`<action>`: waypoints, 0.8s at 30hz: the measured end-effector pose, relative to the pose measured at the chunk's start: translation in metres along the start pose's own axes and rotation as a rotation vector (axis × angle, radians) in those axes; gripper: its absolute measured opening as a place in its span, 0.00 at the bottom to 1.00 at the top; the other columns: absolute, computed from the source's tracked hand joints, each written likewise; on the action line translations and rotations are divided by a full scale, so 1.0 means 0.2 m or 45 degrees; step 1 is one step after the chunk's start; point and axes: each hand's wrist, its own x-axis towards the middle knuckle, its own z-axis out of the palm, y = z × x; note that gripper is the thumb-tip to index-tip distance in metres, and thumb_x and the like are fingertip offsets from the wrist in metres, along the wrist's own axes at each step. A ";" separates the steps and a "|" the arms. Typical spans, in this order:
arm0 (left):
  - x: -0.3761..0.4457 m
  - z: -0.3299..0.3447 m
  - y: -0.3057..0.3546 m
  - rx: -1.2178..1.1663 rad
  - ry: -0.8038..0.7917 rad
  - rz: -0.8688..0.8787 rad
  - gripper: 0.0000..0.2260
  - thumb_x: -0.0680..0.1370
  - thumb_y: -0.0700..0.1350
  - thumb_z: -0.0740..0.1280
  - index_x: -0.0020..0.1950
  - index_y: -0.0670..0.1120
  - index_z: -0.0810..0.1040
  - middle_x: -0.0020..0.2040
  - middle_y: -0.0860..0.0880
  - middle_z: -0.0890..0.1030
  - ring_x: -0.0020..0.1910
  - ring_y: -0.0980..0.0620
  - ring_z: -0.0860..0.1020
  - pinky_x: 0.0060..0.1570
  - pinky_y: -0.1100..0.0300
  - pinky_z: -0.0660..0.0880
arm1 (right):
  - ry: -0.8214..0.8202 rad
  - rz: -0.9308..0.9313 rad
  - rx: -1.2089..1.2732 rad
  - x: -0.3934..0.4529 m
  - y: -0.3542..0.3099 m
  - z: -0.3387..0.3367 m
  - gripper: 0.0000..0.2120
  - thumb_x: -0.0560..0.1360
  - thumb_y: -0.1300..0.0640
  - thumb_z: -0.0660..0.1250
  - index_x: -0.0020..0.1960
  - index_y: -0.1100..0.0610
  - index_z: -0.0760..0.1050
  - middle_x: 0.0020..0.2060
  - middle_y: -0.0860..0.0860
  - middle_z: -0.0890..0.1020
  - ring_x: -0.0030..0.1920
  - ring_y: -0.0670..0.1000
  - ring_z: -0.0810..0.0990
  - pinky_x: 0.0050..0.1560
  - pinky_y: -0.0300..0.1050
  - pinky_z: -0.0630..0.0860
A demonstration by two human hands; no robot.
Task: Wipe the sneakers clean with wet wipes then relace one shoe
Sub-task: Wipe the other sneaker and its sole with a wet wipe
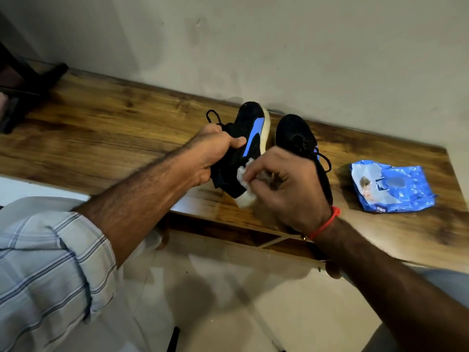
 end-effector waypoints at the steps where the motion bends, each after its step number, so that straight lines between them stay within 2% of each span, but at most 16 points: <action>1: 0.00 0.01 0.00 0.009 -0.006 0.009 0.13 0.79 0.40 0.71 0.62 0.42 0.77 0.53 0.42 0.85 0.50 0.43 0.85 0.49 0.48 0.83 | -0.035 -0.055 -0.020 -0.01 0.00 0.01 0.03 0.73 0.63 0.73 0.44 0.56 0.82 0.43 0.49 0.82 0.45 0.44 0.80 0.47 0.42 0.79; 3: 0.00 0.02 0.00 0.000 -0.018 0.027 0.12 0.79 0.42 0.70 0.62 0.43 0.77 0.53 0.42 0.86 0.50 0.43 0.85 0.49 0.47 0.83 | -0.015 -0.059 -0.035 0.01 0.02 0.01 0.03 0.73 0.63 0.72 0.44 0.56 0.83 0.44 0.49 0.82 0.46 0.45 0.81 0.48 0.43 0.79; 8: 0.01 0.03 0.03 -0.021 -0.010 0.052 0.12 0.79 0.41 0.70 0.61 0.43 0.77 0.53 0.42 0.85 0.50 0.43 0.85 0.53 0.43 0.82 | 0.092 0.002 -0.037 0.04 0.03 0.01 0.04 0.73 0.65 0.73 0.44 0.57 0.83 0.43 0.49 0.82 0.44 0.44 0.81 0.47 0.38 0.78; 10: 0.00 0.02 0.03 -0.031 -0.022 0.047 0.11 0.78 0.40 0.71 0.60 0.42 0.78 0.51 0.43 0.86 0.48 0.44 0.85 0.53 0.44 0.82 | 0.125 0.068 -0.070 0.06 0.07 0.00 0.05 0.72 0.65 0.73 0.44 0.56 0.82 0.43 0.48 0.82 0.44 0.43 0.80 0.48 0.34 0.76; 14: -0.06 0.03 0.00 -0.085 -0.222 0.027 0.11 0.79 0.36 0.69 0.61 0.39 0.80 0.50 0.41 0.86 0.45 0.45 0.85 0.50 0.51 0.83 | 0.155 0.299 -0.145 0.09 0.20 -0.08 0.07 0.71 0.65 0.71 0.43 0.54 0.82 0.41 0.42 0.81 0.43 0.37 0.78 0.50 0.29 0.72; 16: -0.09 0.03 0.01 -0.081 -0.284 0.052 0.11 0.80 0.37 0.68 0.62 0.40 0.80 0.51 0.41 0.86 0.44 0.47 0.85 0.48 0.54 0.83 | 0.169 0.334 -0.111 0.08 0.22 -0.09 0.07 0.71 0.64 0.72 0.43 0.53 0.83 0.41 0.42 0.83 0.44 0.36 0.79 0.50 0.28 0.72; 18: -0.09 0.03 0.03 -0.064 -0.320 0.105 0.11 0.80 0.38 0.67 0.62 0.41 0.80 0.52 0.42 0.86 0.44 0.48 0.85 0.46 0.56 0.84 | 0.219 0.333 -0.074 0.08 0.20 -0.10 0.06 0.72 0.64 0.72 0.43 0.53 0.82 0.41 0.42 0.84 0.44 0.37 0.81 0.49 0.31 0.75; 20: -0.10 0.02 0.04 -0.046 -0.327 0.139 0.11 0.80 0.39 0.67 0.62 0.41 0.81 0.49 0.44 0.86 0.41 0.49 0.85 0.40 0.59 0.83 | 0.238 0.259 -0.061 0.07 0.17 -0.10 0.05 0.72 0.64 0.72 0.44 0.55 0.82 0.42 0.43 0.84 0.45 0.39 0.81 0.50 0.33 0.76; 24: -0.11 0.02 0.02 0.009 -0.306 0.135 0.09 0.80 0.41 0.68 0.59 0.42 0.82 0.48 0.45 0.86 0.38 0.50 0.84 0.33 0.63 0.80 | 0.121 0.046 0.009 0.04 0.08 -0.07 0.03 0.72 0.66 0.74 0.44 0.59 0.83 0.42 0.47 0.84 0.45 0.41 0.82 0.50 0.34 0.76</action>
